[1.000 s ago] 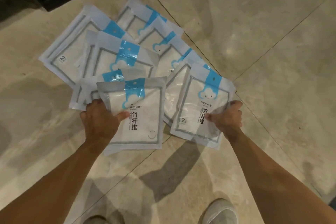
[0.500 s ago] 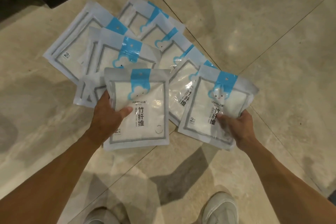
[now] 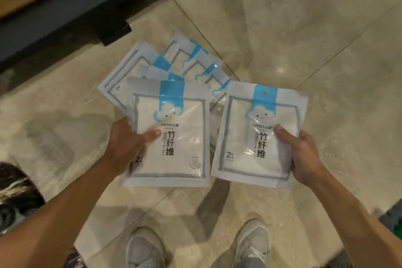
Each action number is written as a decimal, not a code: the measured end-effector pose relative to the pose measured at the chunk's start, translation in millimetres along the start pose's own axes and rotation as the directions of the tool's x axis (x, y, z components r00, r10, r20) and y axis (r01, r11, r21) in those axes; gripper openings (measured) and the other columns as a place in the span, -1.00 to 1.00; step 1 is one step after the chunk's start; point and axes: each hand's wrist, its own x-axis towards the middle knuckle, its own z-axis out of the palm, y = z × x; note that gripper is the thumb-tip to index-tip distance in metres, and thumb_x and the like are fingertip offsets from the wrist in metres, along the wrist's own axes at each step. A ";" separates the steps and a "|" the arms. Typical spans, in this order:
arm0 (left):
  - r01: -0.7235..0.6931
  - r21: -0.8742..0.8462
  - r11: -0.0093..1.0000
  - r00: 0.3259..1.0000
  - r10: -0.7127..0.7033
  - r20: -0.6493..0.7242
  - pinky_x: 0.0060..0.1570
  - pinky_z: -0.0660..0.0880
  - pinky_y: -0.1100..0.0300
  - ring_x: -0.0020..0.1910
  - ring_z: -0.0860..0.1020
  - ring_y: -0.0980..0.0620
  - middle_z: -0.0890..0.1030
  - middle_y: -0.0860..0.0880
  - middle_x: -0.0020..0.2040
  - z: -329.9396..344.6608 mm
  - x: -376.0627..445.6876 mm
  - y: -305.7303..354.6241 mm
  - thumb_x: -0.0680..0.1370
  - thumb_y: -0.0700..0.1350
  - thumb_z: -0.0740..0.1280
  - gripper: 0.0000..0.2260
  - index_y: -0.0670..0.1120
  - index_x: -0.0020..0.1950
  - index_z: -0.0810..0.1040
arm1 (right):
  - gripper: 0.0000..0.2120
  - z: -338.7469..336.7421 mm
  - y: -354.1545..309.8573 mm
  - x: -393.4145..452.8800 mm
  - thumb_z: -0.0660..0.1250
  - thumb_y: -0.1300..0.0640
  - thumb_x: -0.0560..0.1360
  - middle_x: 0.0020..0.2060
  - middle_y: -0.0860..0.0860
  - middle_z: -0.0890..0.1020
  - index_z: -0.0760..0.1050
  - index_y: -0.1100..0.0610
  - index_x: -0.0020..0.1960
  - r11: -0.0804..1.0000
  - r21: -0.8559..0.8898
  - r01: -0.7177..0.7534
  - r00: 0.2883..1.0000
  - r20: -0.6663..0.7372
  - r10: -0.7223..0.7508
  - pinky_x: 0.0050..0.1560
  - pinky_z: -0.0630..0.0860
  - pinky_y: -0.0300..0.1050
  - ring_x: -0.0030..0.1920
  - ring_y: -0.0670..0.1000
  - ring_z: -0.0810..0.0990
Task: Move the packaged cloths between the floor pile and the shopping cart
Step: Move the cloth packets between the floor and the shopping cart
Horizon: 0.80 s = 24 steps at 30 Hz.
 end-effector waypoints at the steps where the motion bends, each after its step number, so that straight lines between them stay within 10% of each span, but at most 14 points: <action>1: -0.001 -0.016 1.000 1.000 0.001 -0.007 -0.46 0.55 0.15 -0.43 0.64 -0.03 0.72 -0.11 -0.31 -9.7 -9.3 17.5 0.40 -0.29 0.57 -0.82 -0.22 -0.06 0.64 | -0.90 4.3 -18.7 -11.7 0.39 0.23 0.58 -0.20 0.06 0.77 0.64 0.23 0.06 1.000 -0.002 0.022 1.000 0.015 -0.022 -0.30 0.66 -0.15 -0.26 0.00 0.75; 9: -0.077 -0.140 0.987 0.997 0.076 -0.013 -0.26 0.68 0.03 -0.16 0.74 -0.10 0.76 -0.07 -0.11 -114.9 -112.8 180.6 0.38 -0.35 0.55 -0.68 -0.14 0.08 0.63 | -0.70 44.9 -202.5 -116.4 0.50 0.12 0.45 -0.02 0.30 0.74 0.66 0.30 0.08 0.985 -0.080 0.151 0.981 0.131 -0.140 -0.01 0.65 0.26 -0.09 0.23 0.72; 18: -0.197 -0.147 0.969 0.974 0.177 -0.141 -0.23 0.68 0.04 -0.09 0.74 -0.02 0.74 -0.04 0.00 -279.8 -275.9 358.1 0.40 -0.22 0.55 -0.55 -0.04 0.25 0.54 | -0.28 97.8 -412.9 -286.3 0.70 -0.16 0.09 -0.09 0.18 0.77 0.65 0.26 0.08 0.958 -0.104 0.268 0.924 0.309 -0.225 -0.30 0.67 -0.08 -0.20 0.12 0.77; 24: -0.273 -0.189 0.943 0.937 0.217 -0.273 -0.29 0.67 0.13 -0.13 0.74 -0.02 0.75 -0.03 -0.06 -369.8 -402.7 430.2 0.37 -0.31 0.55 -0.57 -0.15 0.21 0.58 | -0.61 136.8 -510.0 -399.7 0.62 0.07 0.41 -0.12 0.14 0.78 0.64 0.26 0.13 0.938 -0.120 0.325 0.894 0.362 -0.264 -0.19 0.70 0.02 -0.20 0.14 0.77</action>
